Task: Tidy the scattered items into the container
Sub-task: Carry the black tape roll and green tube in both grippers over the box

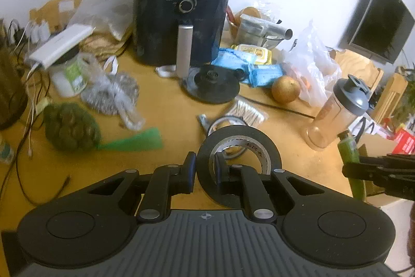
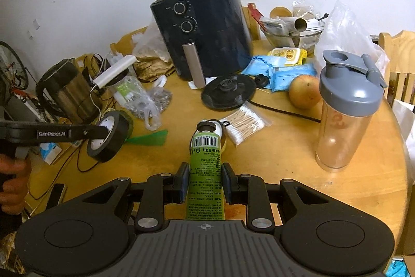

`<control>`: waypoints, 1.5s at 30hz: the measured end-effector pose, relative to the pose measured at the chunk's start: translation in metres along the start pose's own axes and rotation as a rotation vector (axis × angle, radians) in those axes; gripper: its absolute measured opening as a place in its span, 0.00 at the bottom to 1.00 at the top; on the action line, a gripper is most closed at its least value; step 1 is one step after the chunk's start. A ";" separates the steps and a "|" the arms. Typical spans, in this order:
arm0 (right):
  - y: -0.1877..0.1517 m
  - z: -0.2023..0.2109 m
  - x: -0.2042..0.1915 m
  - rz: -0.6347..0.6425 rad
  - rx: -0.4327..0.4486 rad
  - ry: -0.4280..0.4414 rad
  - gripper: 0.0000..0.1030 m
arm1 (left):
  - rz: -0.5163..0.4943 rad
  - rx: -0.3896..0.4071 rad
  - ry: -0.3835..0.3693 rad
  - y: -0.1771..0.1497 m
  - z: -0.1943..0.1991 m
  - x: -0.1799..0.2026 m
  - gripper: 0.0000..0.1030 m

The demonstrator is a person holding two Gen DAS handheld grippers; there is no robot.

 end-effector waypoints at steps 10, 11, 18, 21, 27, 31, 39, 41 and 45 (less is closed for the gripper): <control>-0.027 0.005 -0.003 -0.011 -0.048 0.050 0.28 | 0.120 -0.093 0.045 -0.058 0.003 -0.017 0.15; -0.030 0.006 -0.004 -0.010 -0.053 0.054 0.28 | 0.126 -0.100 0.045 -0.063 0.003 -0.018 0.15; -0.049 0.006 -0.012 -0.012 -0.099 0.089 0.28 | 0.155 -0.157 0.047 -0.093 0.005 -0.020 0.15; -0.054 0.007 -0.017 -0.005 -0.110 0.097 0.28 | 0.164 -0.184 0.053 -0.105 0.004 -0.020 0.15; -0.062 0.011 -0.026 0.003 -0.121 0.110 0.28 | 0.176 -0.228 0.072 -0.121 0.001 -0.020 0.15; -0.068 0.012 -0.030 0.010 -0.136 0.116 0.28 | 0.180 -0.243 0.078 -0.129 0.002 -0.022 0.19; -0.076 0.010 -0.036 0.025 -0.166 0.132 0.28 | 0.172 -0.175 0.058 -0.129 0.018 -0.018 0.44; -0.076 0.010 -0.038 0.028 -0.170 0.137 0.28 | 0.165 -0.156 0.071 -0.128 0.021 -0.017 0.51; -0.076 0.008 -0.042 0.035 -0.175 0.146 0.28 | 0.142 -0.144 0.098 -0.128 0.024 -0.014 0.52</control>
Point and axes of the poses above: each gripper's, at about its wrist camera, not at the fingertips, and z roughly against the way its jaws point, x to its right, y to its top, the point moved 3 cm from there along -z, roughly the way its jaws point, and after that the axes turned 9 degrees about z, right-handed, at the moved point
